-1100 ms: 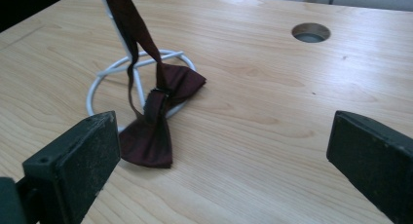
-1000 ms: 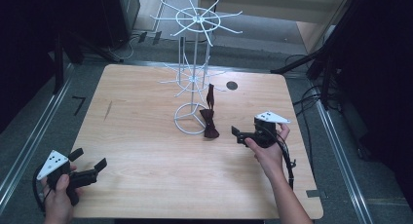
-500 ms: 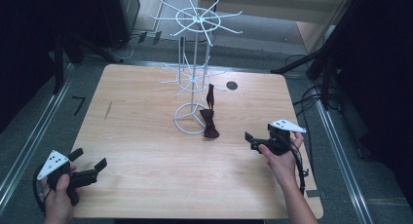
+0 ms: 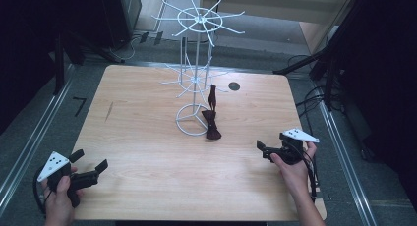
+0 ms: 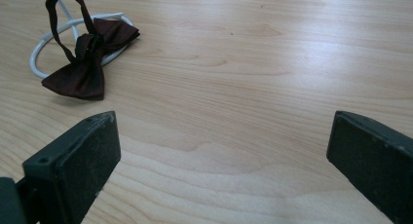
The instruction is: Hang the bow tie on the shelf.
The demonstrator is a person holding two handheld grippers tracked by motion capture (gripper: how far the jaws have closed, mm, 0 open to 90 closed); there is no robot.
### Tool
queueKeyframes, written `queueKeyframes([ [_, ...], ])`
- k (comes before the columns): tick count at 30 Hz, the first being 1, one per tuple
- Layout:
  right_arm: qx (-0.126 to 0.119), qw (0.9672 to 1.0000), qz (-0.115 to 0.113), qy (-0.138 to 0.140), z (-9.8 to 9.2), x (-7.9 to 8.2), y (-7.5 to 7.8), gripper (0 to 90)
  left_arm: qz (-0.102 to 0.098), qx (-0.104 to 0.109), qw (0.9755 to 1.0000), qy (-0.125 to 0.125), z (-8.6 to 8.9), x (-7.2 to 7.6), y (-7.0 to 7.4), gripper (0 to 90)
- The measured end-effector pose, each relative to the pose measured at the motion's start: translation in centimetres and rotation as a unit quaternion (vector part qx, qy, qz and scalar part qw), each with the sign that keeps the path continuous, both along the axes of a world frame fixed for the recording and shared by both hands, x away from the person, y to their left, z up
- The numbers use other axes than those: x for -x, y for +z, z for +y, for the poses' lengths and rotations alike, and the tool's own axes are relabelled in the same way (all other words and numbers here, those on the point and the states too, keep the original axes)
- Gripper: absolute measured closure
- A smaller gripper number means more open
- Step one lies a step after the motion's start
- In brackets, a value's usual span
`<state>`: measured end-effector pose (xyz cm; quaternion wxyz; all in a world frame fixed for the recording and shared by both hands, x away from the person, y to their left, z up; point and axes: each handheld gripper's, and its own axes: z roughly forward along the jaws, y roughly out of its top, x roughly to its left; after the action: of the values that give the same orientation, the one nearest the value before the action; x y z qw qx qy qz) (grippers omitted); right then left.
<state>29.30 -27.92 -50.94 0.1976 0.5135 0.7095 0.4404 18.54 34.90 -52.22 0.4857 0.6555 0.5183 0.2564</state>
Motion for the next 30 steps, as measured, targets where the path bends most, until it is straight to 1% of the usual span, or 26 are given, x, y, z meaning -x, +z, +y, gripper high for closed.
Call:
queueKeyframes([
  [2, 0.0, 1.0, -0.001, -0.003, -0.4, 0.2, -0.1, 0.0, 0.0, 0.0, 1.0, 0.0, 0.0, 0.0, 0.0, 0.0],
  [13, 0.002, 0.9996, 0.009, -0.025, -2.9, 1.7, -0.7, 0.0, -0.001, 0.0, 1.0, 0.001, 0.0, 0.0, 0.0, 0.0],
  [17, 0.004, 0.9995, 0.007, -0.03, -4.0, 2.3, -1.0, 0.0, 0.0, -0.001, 1.0, 0.001, 0.0, 0.0, 0.0, 0.0],
  [30, 0.001, 0.998, 0.017, -0.061, -7.6, 4.6, -2.1, 0.0, 0.001, -0.001, 1.0, 0.001, -0.1, 0.0, 0.0, 0.0],
])
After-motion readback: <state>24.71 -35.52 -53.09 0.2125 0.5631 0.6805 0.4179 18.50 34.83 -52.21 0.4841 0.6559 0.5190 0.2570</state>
